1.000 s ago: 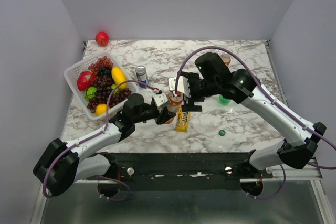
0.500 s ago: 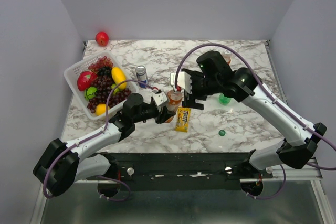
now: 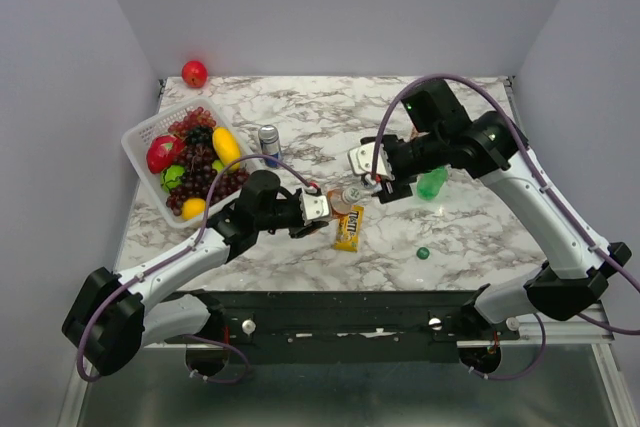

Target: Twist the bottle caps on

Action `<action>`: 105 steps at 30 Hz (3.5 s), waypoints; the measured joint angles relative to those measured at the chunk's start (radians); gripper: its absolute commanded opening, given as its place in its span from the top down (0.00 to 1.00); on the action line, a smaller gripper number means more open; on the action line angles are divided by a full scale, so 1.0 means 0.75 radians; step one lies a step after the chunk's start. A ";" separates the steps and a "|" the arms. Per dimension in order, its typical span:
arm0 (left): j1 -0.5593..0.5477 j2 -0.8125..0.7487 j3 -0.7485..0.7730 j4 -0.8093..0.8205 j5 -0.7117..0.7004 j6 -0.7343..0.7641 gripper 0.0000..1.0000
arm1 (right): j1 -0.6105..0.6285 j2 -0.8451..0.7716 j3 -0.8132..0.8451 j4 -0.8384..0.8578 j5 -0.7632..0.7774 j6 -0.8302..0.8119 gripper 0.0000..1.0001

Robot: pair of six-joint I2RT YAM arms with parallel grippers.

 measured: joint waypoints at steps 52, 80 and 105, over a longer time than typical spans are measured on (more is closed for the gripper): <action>-0.001 0.000 0.048 -0.195 0.023 0.175 1.00 | 0.159 0.083 -0.069 -0.116 -0.079 -0.268 0.67; 0.012 -0.070 0.017 -0.155 -0.197 -0.060 1.00 | 0.104 0.226 0.056 0.094 0.022 0.524 0.79; -0.030 -0.095 0.001 -0.200 -0.612 -0.052 1.00 | -0.065 0.569 0.321 0.013 -0.045 1.523 1.00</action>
